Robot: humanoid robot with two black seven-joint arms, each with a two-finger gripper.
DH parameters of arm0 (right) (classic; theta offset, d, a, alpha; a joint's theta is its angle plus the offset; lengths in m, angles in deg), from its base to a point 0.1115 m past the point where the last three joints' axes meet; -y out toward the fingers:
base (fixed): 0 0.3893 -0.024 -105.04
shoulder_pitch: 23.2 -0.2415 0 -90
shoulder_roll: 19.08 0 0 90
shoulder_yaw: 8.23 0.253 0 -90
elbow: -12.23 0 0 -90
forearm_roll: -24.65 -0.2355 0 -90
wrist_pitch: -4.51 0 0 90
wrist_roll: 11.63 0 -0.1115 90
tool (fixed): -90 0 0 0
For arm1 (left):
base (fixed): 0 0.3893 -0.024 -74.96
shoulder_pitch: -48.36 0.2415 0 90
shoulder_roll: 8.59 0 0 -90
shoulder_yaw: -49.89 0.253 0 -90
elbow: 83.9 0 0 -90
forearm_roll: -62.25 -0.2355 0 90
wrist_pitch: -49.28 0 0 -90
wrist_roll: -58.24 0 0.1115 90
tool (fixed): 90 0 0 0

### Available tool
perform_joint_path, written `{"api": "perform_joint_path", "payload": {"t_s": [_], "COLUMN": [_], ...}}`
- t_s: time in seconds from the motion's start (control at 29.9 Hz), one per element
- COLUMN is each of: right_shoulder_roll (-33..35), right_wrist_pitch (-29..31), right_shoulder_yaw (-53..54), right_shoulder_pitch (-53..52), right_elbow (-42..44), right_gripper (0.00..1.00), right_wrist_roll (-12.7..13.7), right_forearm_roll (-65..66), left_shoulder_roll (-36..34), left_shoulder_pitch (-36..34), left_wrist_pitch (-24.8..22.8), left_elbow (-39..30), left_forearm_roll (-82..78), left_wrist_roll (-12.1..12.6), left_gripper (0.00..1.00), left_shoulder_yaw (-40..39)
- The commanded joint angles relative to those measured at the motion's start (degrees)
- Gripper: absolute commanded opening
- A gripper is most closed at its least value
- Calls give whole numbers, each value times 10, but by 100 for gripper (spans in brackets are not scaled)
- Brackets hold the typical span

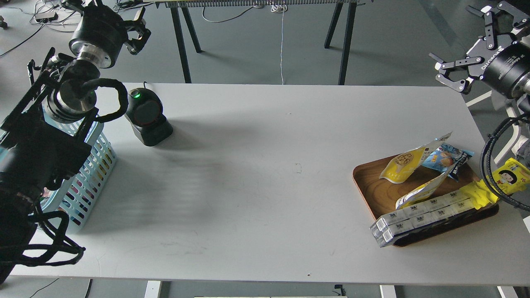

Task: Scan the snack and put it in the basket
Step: 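Raise the right gripper and move it above the wooden tray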

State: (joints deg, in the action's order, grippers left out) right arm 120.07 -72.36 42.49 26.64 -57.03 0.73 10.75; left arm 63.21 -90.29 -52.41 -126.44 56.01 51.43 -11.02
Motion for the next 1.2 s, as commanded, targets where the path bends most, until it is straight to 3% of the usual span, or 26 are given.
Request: {"api": "perform_joint_path", "payload": {"t_s": [0.0,0.13,0.27,0.43,0.6,0.77,0.97,1.17], "right_shoulder_roll": [76,152,211,227,203,134,43,-65], "right_wrist_pitch": [-27,-76,-84,-107,-122,-128,-155,-185], "right_shoulder_yaw": [-77,-182,-278,-342,-369,-438,-666,-915], "right_shoulder_pitch": [-59,-166,-277,-361,-377,-429,-633,-848], "right_elbow": [-59,-133,-189,-205,-186,-97,-76,-87], "right_gripper": [99,99,98,97,97,96,96,96], "right_wrist_roll": [23,64,98,154,156,156,156,156], "right_forearm_roll": [0,1,-2,-1,5,34,15,-163], "left_shoulder_roll": [1,-2,-2,-2,-3,-3,-1,-2], "left_shoulder_pitch": [0,-2,-3,-3,-2,-1,-1,-1], "left_wrist_pitch": [0,-1,-1,-1,-1,-1,-1,-1], "left_elbow": [-1,-1,-2,-3,-3,-3,-4,-6], "left_forearm_roll": [0,0,1,1,1,1,1,1], "left_wrist_roll": [-8,-13,-13,-13,-13,-13,-13,-14], "left_gripper": [100,100,100,100,100,100,100,100], "left_shoulder_yaw": [0,-1,-2,-2,-1,0,-1,-2]}}
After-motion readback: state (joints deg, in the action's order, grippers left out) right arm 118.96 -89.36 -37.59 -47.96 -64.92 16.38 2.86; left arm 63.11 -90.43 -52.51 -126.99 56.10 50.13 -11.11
